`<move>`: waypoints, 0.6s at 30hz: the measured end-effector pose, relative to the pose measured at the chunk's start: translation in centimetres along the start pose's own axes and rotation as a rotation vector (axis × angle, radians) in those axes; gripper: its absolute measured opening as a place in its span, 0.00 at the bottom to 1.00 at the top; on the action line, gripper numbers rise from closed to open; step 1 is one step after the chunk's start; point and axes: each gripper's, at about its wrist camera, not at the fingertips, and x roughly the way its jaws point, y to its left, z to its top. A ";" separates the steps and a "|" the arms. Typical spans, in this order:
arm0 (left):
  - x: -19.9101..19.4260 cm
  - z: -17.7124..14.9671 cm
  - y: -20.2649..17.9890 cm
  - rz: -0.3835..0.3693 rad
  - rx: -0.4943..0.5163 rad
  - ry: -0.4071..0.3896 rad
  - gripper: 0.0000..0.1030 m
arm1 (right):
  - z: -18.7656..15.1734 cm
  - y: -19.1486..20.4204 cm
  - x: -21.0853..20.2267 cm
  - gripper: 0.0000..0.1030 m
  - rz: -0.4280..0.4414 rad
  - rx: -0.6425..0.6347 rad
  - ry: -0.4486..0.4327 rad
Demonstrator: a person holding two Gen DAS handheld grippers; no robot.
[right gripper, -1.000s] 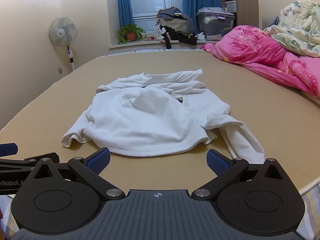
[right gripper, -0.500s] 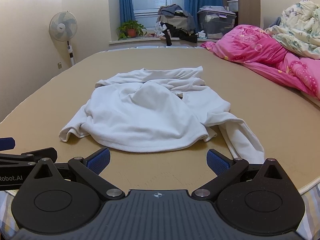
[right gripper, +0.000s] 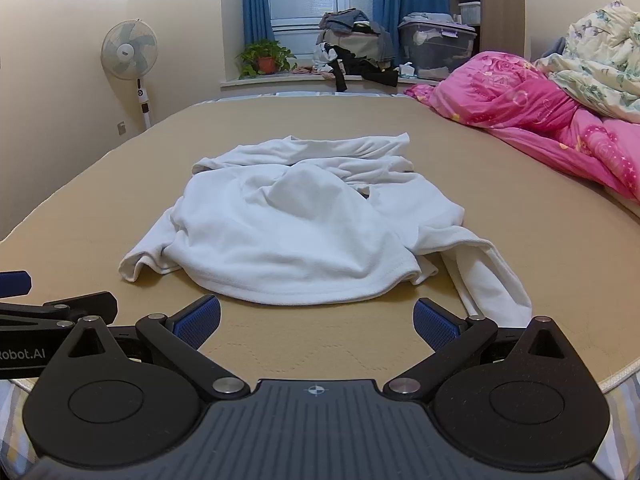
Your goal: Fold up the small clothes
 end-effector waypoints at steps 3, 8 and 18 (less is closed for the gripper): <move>0.0 0.0 -0.1 -0.001 -0.003 -0.002 0.99 | 0.0 0.0 0.0 0.99 0.000 0.001 0.001; -0.3 0.1 0.2 0.001 -0.005 -0.023 0.99 | 0.3 0.1 0.0 0.97 0.008 0.014 -0.014; 2.3 3.8 4.5 -0.025 -0.007 0.043 0.47 | 4.0 -4.6 1.9 0.37 0.053 0.130 -0.039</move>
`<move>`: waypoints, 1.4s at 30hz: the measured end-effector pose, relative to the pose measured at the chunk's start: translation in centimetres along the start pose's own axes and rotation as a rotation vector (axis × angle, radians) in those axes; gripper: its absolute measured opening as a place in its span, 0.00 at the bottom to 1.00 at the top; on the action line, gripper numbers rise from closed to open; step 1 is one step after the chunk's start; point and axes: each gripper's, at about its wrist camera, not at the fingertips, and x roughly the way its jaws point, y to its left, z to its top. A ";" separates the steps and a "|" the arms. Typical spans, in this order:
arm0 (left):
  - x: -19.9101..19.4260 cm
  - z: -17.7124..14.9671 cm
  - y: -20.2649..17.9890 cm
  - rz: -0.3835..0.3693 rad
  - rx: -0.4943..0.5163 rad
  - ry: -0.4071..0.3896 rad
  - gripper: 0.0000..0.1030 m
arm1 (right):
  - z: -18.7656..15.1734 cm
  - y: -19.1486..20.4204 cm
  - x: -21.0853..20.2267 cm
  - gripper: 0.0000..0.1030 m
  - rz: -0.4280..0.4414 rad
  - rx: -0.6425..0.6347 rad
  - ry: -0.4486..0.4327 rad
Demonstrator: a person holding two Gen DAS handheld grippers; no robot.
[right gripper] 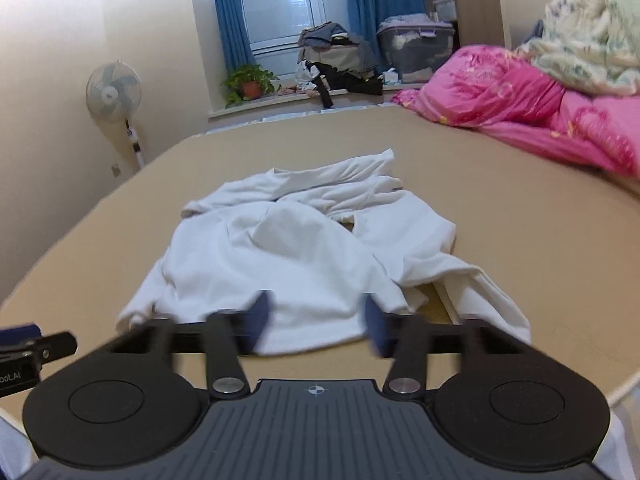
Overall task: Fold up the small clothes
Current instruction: 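Grasp the shirt hem with both grippers and pull it flat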
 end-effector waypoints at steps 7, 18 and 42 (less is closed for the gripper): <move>7.8 4.3 5.3 0.001 -0.037 0.079 0.47 | 4.0 -1.9 6.1 0.44 0.004 -0.215 0.046; 18.5 3.4 6.9 -0.092 -0.180 0.275 0.48 | 0.6 -1.9 16.0 0.46 -0.049 -0.309 0.272; -5.4 -5.4 12.5 -0.042 -0.083 0.287 0.06 | -1.3 -3.2 -4.2 0.07 0.183 -0.278 0.478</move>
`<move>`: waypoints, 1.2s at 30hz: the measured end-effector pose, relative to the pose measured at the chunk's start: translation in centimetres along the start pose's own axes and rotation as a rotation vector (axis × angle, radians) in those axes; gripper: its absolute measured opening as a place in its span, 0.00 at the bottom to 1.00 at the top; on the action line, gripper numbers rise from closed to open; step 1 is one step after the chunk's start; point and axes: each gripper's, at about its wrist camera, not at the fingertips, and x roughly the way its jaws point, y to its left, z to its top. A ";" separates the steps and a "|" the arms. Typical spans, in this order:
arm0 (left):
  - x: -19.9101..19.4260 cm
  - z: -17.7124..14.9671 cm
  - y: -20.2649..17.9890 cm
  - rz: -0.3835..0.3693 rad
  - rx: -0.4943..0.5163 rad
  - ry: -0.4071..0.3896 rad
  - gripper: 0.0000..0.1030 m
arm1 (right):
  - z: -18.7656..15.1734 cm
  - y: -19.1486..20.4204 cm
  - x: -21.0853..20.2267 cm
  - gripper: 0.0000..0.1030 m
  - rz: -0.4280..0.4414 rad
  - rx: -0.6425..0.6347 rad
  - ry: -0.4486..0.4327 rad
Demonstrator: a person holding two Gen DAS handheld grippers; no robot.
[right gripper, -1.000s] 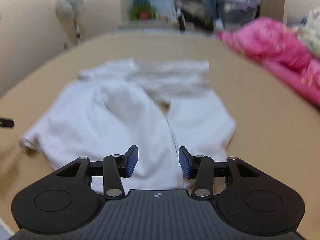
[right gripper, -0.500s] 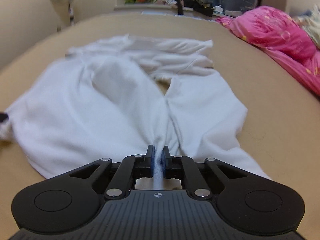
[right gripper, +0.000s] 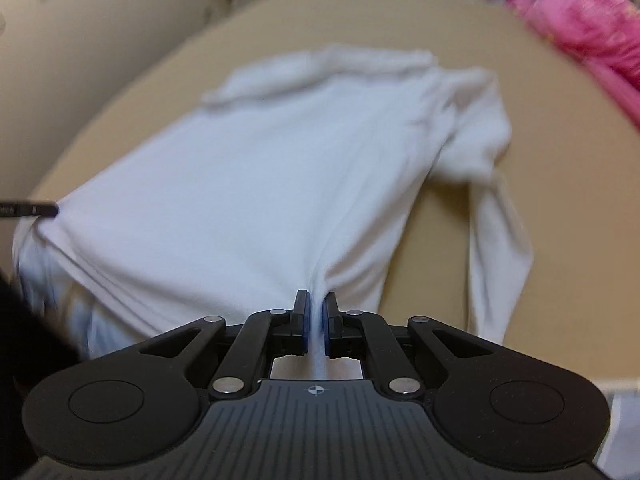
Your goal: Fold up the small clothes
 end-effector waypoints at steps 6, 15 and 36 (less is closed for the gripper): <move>0.7 3.0 0.9 -0.045 -0.061 -0.063 0.28 | 0.3 -6.1 0.6 0.27 -0.061 0.306 -0.207; 9.6 7.3 -1.4 -0.003 -0.007 0.071 0.36 | 1.2 -6.2 9.6 0.36 -0.130 0.296 0.014; 10.2 5.8 -1.7 0.079 -0.005 0.139 0.17 | -1.4 -15.9 2.0 0.58 -0.056 0.854 -0.377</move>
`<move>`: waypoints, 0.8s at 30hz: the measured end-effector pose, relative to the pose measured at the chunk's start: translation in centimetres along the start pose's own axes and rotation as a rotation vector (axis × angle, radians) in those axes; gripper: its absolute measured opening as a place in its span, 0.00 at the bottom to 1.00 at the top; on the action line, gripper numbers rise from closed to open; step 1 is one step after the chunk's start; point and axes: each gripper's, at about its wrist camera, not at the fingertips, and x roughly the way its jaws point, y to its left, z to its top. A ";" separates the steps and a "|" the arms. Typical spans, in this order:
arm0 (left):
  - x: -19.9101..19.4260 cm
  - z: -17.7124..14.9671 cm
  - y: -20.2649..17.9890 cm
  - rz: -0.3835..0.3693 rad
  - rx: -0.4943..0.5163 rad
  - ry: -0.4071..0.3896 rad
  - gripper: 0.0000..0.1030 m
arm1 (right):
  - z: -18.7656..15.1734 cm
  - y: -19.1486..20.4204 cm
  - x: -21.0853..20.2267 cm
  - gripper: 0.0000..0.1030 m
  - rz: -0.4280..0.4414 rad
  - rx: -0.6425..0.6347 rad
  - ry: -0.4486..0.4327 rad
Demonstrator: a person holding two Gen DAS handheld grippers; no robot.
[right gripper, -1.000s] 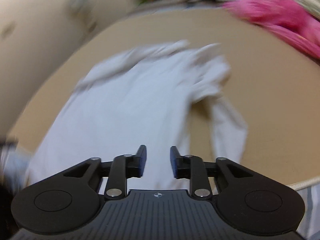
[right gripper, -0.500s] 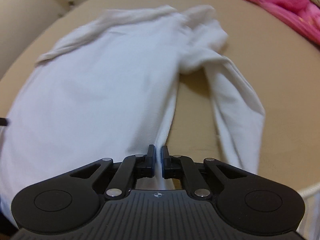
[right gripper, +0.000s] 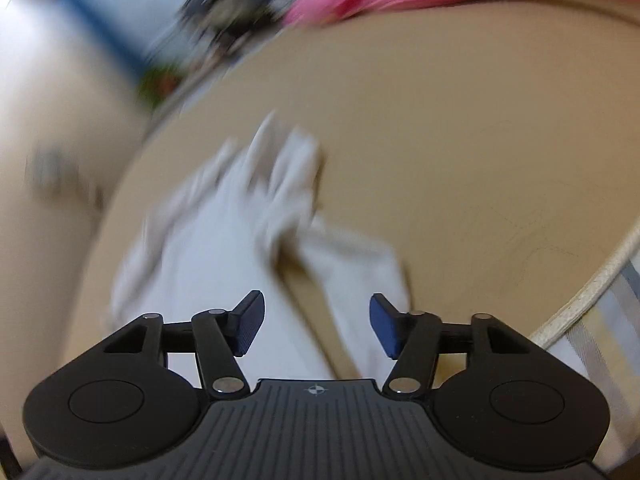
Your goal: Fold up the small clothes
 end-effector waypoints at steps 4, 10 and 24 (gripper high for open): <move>0.4 1.3 -1.3 0.027 0.010 -0.030 0.20 | 1.9 1.2 3.6 0.60 -0.126 -0.122 0.024; 2.0 2.8 -2.5 0.050 -0.004 -0.021 0.21 | 1.3 1.7 10.6 0.61 -0.196 -0.175 0.217; 3.9 4.7 -3.6 0.093 0.028 -0.051 0.21 | 10.7 1.1 4.9 0.24 -0.698 -0.760 -0.601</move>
